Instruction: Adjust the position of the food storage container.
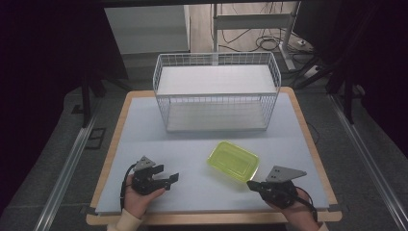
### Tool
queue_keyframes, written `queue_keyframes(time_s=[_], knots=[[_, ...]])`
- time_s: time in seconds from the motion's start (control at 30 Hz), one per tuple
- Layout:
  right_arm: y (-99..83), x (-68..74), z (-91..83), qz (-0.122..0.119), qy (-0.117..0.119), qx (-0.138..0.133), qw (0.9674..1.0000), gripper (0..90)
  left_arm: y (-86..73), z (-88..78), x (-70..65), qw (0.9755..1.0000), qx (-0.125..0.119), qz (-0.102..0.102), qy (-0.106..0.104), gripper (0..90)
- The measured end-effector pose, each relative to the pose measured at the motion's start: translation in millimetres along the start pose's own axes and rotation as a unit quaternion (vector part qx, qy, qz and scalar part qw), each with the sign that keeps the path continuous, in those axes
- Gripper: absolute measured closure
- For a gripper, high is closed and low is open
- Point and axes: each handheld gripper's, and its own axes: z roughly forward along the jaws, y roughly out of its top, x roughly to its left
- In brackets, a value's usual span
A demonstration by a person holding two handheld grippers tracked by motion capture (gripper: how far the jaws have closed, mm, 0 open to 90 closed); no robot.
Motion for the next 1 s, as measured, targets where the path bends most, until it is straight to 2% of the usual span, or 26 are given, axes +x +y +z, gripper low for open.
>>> queue_keyframes(time_s=[0.13,0.33,0.7,1.0], knots=[[-2.8,11.5,11.8,-0.018,0.004,0.019,0.9996,89.9,0.0,0.2,-0.4,1.0000,0.001,0.003,-0.002,23.4],[-8.7,14.6,27.8,-0.028,0.001,0.042,0.9987,89.9,-0.1,0.4,0.3,1.0000,0.002,0.003,-0.002,23.4],[-17.6,3.5,42.9,-0.036,-0.051,0.050,0.9968,90.0,0.0,-0.2,-0.6,1.0000,0.000,0.006,-0.003,23.5],[-19.2,-4.9,45.3,-0.021,-0.065,0.042,0.9968,90.0,-0.1,0.5,-0.7,1.0000,0.002,0.007,-0.003,23.5]])
